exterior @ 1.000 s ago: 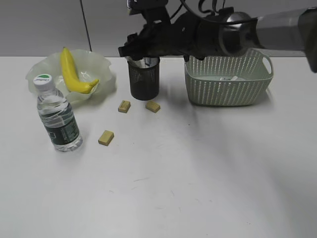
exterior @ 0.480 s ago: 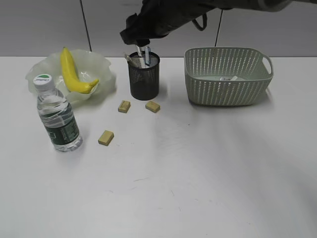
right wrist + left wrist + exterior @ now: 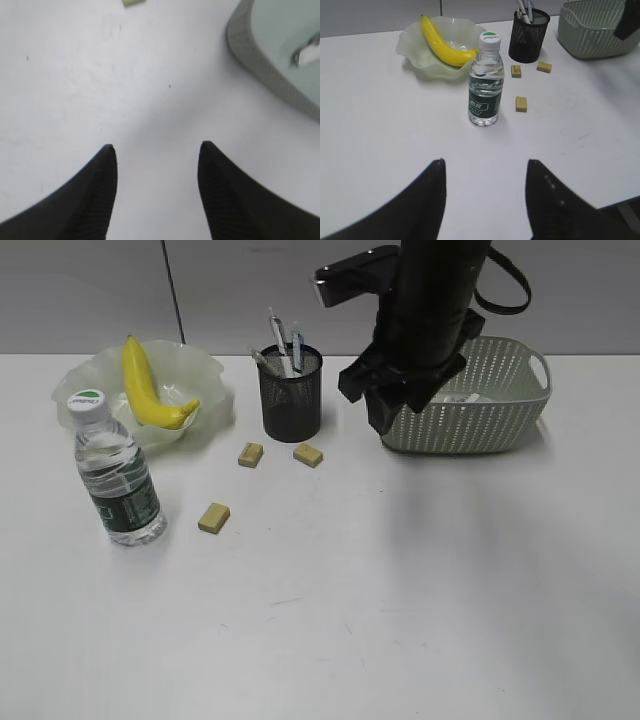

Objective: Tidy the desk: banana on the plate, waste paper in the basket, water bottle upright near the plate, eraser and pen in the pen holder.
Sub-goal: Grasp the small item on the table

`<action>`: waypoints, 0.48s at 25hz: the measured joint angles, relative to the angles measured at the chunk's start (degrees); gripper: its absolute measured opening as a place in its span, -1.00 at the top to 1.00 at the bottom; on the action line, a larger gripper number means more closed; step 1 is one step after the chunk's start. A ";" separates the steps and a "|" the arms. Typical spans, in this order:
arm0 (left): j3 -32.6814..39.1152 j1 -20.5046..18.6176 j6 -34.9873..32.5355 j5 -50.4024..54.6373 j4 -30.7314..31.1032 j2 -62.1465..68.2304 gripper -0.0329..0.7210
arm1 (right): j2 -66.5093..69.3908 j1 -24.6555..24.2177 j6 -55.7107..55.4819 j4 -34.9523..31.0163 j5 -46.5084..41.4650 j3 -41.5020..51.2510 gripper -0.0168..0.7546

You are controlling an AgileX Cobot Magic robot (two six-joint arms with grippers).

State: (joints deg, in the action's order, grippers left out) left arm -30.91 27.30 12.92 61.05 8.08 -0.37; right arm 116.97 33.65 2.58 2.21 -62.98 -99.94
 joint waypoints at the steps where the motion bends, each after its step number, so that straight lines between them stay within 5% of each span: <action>1: 0.00 0.00 0.00 0.00 0.00 0.00 -0.11 | -0.95 0.00 -0.07 0.00 -1.42 0.98 -0.13; 12: 0.00 0.00 0.00 0.00 0.00 0.00 -0.11 | -26.03 0.00 -1.17 -2.21 -4.45 22.28 -0.13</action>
State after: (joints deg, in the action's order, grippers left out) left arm -30.91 27.30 12.92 61.05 8.08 -0.37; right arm 90.95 33.65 1.41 0.00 -67.43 -77.65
